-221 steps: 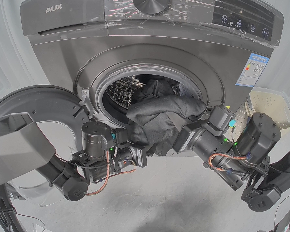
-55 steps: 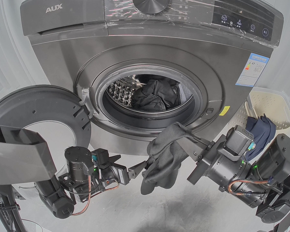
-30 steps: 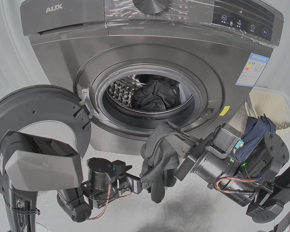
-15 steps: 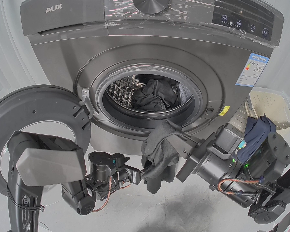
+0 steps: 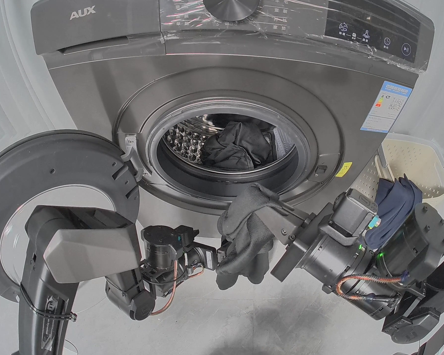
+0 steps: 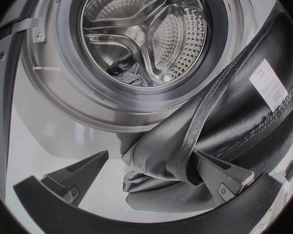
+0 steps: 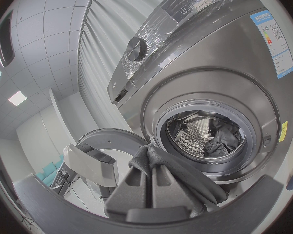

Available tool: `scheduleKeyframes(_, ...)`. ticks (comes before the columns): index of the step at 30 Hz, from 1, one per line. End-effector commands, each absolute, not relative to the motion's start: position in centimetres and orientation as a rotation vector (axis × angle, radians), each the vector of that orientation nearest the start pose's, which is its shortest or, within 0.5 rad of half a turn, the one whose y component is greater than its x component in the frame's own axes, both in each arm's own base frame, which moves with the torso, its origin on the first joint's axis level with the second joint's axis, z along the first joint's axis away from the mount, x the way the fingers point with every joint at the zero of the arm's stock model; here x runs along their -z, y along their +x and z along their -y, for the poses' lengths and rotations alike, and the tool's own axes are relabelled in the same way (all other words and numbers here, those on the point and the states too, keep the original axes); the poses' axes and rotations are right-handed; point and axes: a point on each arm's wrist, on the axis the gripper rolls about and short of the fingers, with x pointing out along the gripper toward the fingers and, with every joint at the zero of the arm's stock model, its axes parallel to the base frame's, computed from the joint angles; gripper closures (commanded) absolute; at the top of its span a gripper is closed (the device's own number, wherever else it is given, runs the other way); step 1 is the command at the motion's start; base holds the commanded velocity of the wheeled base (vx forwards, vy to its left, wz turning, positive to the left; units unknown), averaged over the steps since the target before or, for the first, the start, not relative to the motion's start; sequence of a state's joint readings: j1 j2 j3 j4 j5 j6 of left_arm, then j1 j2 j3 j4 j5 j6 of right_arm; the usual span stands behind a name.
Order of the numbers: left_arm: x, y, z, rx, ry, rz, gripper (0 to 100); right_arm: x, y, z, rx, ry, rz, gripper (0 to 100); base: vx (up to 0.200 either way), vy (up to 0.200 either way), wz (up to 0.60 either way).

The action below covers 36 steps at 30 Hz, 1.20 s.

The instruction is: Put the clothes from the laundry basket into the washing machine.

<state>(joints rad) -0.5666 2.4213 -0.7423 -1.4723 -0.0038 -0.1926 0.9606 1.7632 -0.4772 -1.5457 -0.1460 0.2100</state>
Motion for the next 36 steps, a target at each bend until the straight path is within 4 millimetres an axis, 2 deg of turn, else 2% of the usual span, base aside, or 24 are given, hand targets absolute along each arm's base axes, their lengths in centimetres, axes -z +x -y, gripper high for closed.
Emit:
scheduleKeyframes(1, 0.8, 32.4, 21.0, 0.557, -0.124, -0.249, 0, -17.5, 16.1, -22.6, -0.836, 0.339, 0.143, 100, 0.000, 0.000, 0.00)
scheduleKeyframes(9, 1.4, 33.1, 22.1, 0.573, -0.121, -0.233, 0, -17.4, 16.1, -22.7, -0.837, 0.338, 0.140, 100, 0.000, 0.000, 0.00)
scheduleKeyframes(10, 1.5, 33.2, 22.3, 0.575, -0.121, -0.232, 100, -17.4, 16.1, -22.7, -0.837, 0.338, 0.140, 100, 0.000, 0.000, 0.00)
scheduleKeyframes(16, 0.5, 34.5, 22.5, 0.542, -0.146, -0.157, 100, -17.4, 16.1, -22.6, -0.834, 0.337, 0.139, 100, 0.000, 0.000, 0.00)
scheduleKeyframes(23, -1.3, 34.7, 21.8, 0.528, -0.167, -0.097, 100, -17.3, 16.3, -22.4, -0.822, 0.335, 0.138, 100, 0.000, 0.000, 0.00)
scheduleKeyframes(24, -3.8, 34.4, 20.7, 0.512, -0.180, -0.052, 100, -17.1, 16.5, -22.0, -0.809, 0.327, 0.131, 100, 0.000, 0.000, 0.00)
scheduleKeyframes(25, -4.9, 34.1, 20.1, 0.506, -0.185, -0.035, 100, -17.1, 16.6, -21.9, -0.800, 0.325, 0.131, 100, 0.000, 0.000, 0.00)
scheduleKeyframes(26, -5.2, 34.1, 19.9, 0.503, -0.186, -0.030, 100, -17.1, 16.7, -21.8, -0.797, 0.325, 0.132, 100, 0.000, 0.000, 0.00)
scheduleKeyframes(27, -6.9, 33.4, 19.0, 0.495, -0.191, -0.007, 100, -16.9, 17.1, -21.4, -0.776, 0.320, 0.129, 100, 0.000, 0.000, 0.00)
scheduleKeyframes(30, -9.6, 31.4, 17.7, 0.493, -0.201, 0.025, 100, -16.8, 17.6, -21.0, -0.752, 0.317, 0.129, 100, 0.000, 0.000, 0.00)
scheduleKeyframes(33, -11.2, 29.2, 16.8, 0.503, -0.202, 0.032, 100, -16.9, 17.7, -20.8, -0.744, 0.318, 0.132, 100, 0.000, 0.000, 0.00)
scheduleKeyframes(36, -11.3, 27.5, 16.2, 0.511, -0.196, 0.008, 100, -17.0, 17.7, -20.6, -0.740, 0.319, 0.134, 100, 0.000, 0.000, 0.00)
